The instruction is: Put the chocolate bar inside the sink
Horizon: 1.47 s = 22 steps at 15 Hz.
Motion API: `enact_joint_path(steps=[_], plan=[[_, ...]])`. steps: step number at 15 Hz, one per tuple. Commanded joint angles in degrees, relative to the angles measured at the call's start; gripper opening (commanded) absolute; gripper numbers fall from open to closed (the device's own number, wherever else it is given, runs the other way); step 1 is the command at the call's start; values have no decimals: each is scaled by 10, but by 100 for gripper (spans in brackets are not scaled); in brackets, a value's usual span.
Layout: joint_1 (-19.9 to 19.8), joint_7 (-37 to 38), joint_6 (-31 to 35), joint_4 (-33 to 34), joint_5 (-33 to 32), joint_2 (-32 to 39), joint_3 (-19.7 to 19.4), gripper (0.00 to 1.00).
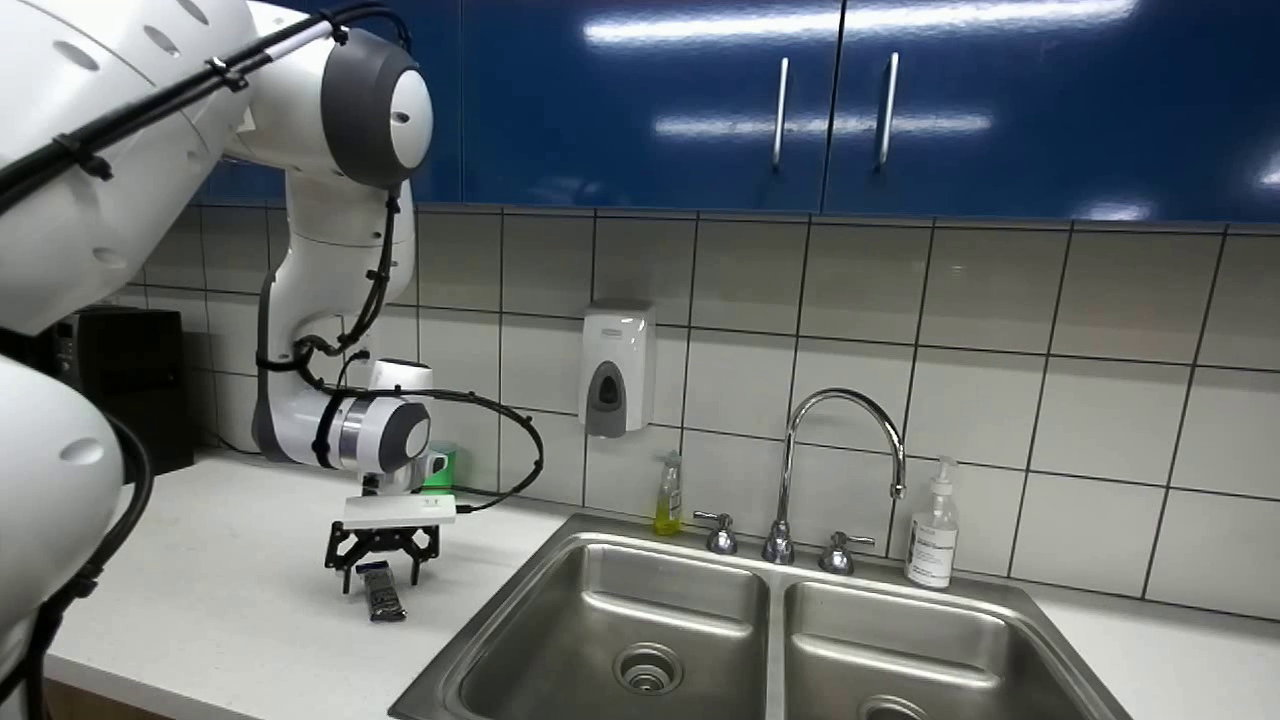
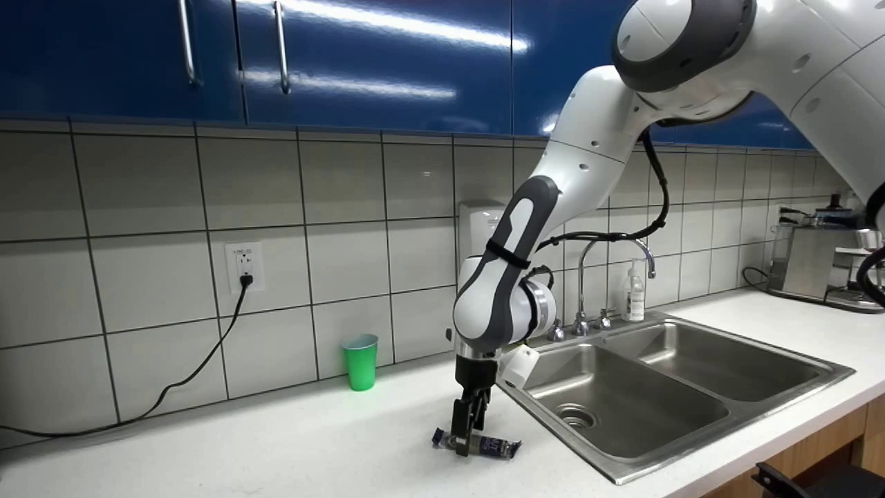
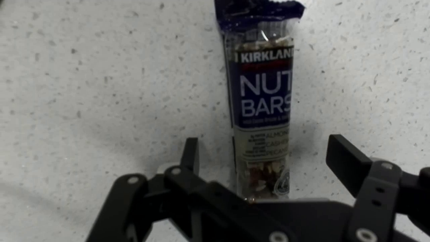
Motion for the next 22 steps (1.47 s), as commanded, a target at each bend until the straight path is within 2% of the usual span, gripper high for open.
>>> enact_joint_path(steps=[1,7,9,14,22], plan=[[-6,3,-10,10,-20,5,-2,71],[-4,7,-11,15,-31,5,-12,23],[-2,10,-12,15,-31,5,-14,12],[6,25,-19,14,-31,1,-20,12],[29,87,-35,-13,-26,-79,-28,10]])
